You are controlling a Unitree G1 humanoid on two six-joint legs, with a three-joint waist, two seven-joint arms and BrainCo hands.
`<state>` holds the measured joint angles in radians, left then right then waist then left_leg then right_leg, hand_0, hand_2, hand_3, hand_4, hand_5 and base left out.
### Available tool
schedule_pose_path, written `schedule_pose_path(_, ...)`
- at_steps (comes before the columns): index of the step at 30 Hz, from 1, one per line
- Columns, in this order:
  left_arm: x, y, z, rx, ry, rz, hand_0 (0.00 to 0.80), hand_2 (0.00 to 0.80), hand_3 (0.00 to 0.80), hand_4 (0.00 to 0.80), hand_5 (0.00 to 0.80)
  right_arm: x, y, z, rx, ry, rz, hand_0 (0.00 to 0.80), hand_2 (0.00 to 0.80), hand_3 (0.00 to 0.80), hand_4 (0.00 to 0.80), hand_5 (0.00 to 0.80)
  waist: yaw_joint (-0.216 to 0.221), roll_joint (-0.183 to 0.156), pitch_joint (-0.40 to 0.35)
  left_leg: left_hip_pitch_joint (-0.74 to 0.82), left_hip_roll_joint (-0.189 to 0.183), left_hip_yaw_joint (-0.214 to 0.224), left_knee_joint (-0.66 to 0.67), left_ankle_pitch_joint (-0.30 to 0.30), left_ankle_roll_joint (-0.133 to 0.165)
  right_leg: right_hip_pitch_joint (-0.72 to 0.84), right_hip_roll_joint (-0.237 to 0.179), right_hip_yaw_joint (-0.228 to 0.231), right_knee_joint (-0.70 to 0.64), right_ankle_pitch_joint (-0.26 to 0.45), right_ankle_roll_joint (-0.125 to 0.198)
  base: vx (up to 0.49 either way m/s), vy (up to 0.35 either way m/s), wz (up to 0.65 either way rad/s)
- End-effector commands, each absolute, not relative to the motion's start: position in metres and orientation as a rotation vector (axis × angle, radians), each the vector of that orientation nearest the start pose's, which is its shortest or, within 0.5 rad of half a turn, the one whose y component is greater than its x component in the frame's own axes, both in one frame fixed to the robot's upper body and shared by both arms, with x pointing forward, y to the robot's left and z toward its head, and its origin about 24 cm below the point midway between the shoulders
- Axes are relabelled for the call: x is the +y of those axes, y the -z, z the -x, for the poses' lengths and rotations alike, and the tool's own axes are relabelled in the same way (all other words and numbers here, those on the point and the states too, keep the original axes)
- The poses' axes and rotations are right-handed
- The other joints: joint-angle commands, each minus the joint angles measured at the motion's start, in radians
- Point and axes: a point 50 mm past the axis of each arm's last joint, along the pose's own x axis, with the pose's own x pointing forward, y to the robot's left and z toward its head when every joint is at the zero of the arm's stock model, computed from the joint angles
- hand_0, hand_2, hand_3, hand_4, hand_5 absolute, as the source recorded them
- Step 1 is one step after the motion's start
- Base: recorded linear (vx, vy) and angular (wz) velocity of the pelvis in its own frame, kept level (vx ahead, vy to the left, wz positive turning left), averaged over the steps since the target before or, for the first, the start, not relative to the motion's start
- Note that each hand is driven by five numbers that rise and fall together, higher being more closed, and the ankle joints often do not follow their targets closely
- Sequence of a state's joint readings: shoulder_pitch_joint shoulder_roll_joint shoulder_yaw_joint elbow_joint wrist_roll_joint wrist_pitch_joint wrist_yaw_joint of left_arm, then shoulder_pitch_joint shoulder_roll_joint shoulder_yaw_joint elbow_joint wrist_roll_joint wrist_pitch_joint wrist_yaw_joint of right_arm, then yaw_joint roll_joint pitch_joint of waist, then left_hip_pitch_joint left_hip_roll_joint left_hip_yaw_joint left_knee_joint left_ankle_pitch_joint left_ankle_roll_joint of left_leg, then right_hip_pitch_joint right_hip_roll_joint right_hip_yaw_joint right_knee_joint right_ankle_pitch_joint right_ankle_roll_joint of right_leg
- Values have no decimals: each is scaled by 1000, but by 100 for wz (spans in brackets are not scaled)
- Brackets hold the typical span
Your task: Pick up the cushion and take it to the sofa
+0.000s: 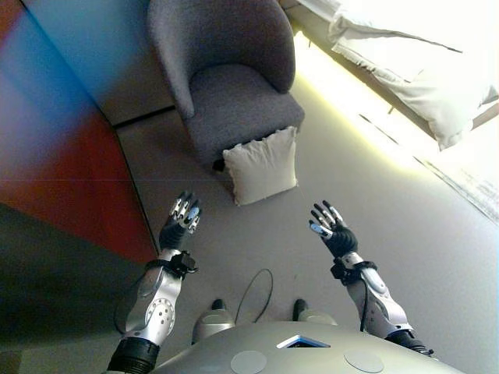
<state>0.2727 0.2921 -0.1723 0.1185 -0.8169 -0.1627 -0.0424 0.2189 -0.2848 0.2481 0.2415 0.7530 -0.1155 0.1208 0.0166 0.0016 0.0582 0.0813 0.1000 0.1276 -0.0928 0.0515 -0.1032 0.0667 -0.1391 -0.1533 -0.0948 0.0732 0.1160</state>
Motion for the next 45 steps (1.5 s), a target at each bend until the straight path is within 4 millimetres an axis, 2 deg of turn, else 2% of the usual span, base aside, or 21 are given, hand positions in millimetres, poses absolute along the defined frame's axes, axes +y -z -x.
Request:
schedule_pose_path(1, 201, 11, -198, 163, -31, 470, 0, 0, 0, 0, 0, -166, 24, -204, 233, -115, -479, 0, 0, 0, 0, 0, 21, -22, 16, 3, -58, -14, 6, -60, 55, 34, 18, -62, 8, -52, 5, 0, 0, 0)
schedule_pose_path(5, 202, 5, -200, 119, -26, 507, 0, 0, 0, 0, 0, -165, 25, -203, 238, -116, -480, 0, 0, 0, 0, 0, 23, -24, 14, 5, -58, -14, 6, -63, 56, 35, 16, -65, 8, -52, 7, -1, 1, 1)
schedule_pose_path(13, 200, 4, -201, 120, -34, 467, 0, 0, 0, 0, 0, -164, 25, -205, 238, -111, -490, 0, 0, 0, 0, 0, 25, -26, 25, 8, -55, -10, 6, -64, 55, 35, 17, -67, 8, -50, 6, -9, -2, 3)
schedule_pose_path(24, 204, 14, -194, 172, -86, 413, 0, 0, 0, 0, 0, -163, 31, -197, 276, -116, -520, 0, 0, 0, 0, 0, 16, -32, 22, 24, -61, 11, 6, -74, 62, 42, 7, -62, 10, -50, 14, 15, 24, -2)
schedule_pose_path(32, 211, 16, -188, 177, -120, 420, 0, 0, 0, 0, 0, -164, 31, -195, 276, -117, -540, 0, 0, 0, 0, 0, 20, -36, 34, 22, -80, 18, 21, -88, 81, 34, -20, -51, 20, -40, 29, 16, 86, -4)
schedule_pose_path(35, 214, 17, -186, 183, -120, 413, 0, 0, 0, 0, 0, -162, 31, -197, 278, -107, -550, 0, 0, 0, 0, 0, 25, -38, 35, 18, -94, 16, 45, -105, 96, 27, -48, -45, 41, -38, 44, 32, 124, 0)
schedule_pose_path(37, 216, 16, -186, 181, -107, 395, 0, 0, 0, 0, 0, -160, 30, -198, 273, -115, -557, 0, 0, 0, 0, 0, 27, -36, 38, 0, -102, 16, 85, -120, 111, 6, -79, -31, 98, -48, 52, 14, 151, -1)
schedule_pose_path(39, 216, 13, -189, 173, -87, 371, 0, 0, 0, 0, 0, -158, 29, -199, 264, -118, -564, 0, 0, 0, 0, 0, 31, -34, 45, -31, -114, 13, 132, -136, 135, -27, -124, -10, 212, -42, 49, -21, 192, -1)
schedule_pose_path(40, 217, 11, -190, 172, -73, 367, 0, 0, 0, 0, 0, -155, 30, -197, 261, -117, -568, 0, 0, 0, 0, 0, 29, -27, 57, -53, -129, 1, 167, -149, 163, -88, -159, 9, 368, 5, 37, -36, 252, -1)
schedule_pose_path(42, 217, 12, -191, 180, -79, 373, 0, 0, 0, 0, 0, -152, 29, -193, 261, -119, -562, 0, 0, 0, 0, 0, 25, -11, 71, -70, -143, -6, 192, -161, 188, -193, -189, 41, 553, 61, 24, -39, 257, -26)
schedule_pose_path(44, 218, 10, -192, 183, -79, 401, 0, 0, 0, 0, 0, -151, 30, -185, 270, -130, -563, 0, 0, 0, 0, 0, 14, 2, 93, -65, -149, 9, 209, -178, 195, -280, -216, 43, 690, 111, 27, 28, 221, -30)
schedule_pose_path(45, 220, 10, -192, 182, -80, 407, 0, 0, 0, 0, 0, -152, 31, -181, 278, -132, -561, 0, 0, 0, 0, 0, 11, 3, 98, -59, -152, 13, 216, -187, 193, -299, -224, 42, 701, 125, 31, 144, 139, -9)
